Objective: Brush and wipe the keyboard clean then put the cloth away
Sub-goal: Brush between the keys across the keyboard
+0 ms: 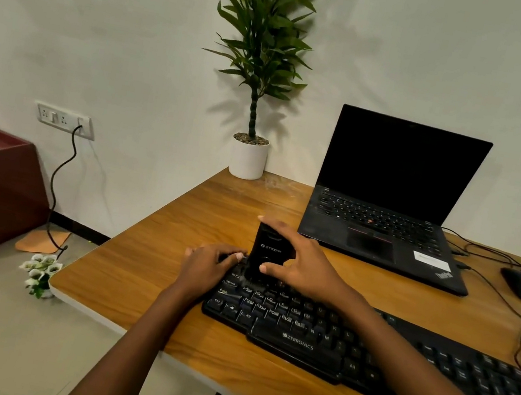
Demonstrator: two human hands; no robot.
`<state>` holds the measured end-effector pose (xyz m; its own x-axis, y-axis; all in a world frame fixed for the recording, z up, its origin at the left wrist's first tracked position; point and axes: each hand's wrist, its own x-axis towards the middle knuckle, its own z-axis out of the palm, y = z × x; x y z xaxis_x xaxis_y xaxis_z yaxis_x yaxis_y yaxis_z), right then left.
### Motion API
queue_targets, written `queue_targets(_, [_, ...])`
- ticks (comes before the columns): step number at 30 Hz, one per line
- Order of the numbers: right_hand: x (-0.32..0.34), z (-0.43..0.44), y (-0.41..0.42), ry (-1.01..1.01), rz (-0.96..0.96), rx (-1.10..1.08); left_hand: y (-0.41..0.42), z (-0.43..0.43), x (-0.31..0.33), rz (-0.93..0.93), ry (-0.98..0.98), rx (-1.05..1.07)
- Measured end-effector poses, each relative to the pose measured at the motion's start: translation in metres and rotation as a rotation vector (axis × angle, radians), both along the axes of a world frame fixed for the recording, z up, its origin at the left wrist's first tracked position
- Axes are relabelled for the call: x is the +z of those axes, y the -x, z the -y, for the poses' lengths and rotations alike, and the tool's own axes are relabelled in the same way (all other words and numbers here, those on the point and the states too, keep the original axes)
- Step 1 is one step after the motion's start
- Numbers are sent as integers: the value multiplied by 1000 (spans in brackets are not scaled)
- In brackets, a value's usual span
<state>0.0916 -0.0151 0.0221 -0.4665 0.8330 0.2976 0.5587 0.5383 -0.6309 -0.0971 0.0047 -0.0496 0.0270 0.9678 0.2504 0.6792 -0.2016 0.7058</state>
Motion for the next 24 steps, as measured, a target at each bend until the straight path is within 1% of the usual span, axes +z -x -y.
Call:
queue_targets(3, [2,-3,-12,21,62,-28,0,0,-1,-24,-22,-4])
queue_targets(6, [-2,4,-5,-17,-10,-33,0,0,-2,-45,-45,-9])
queue_targets(8, [-2,7,-9,-5,-64,-26,0,0,-3,-58,-46,-7])
queue_targets(11, [-2,7,-17,13,-59,-65,1,0,-3,-44,-41,-10])
queue_targets(15, [-4,11,-9,-58,-20,-44,-1,0,-2,-69,-43,-12])
queue_targets(19, [0,10,-19,-14,-86,-96,0,1,-1,-57,-38,-15])
queue_targets(24, [0,8,-24,-18,-6,-47,0,-1,-3,-58,-25,3])
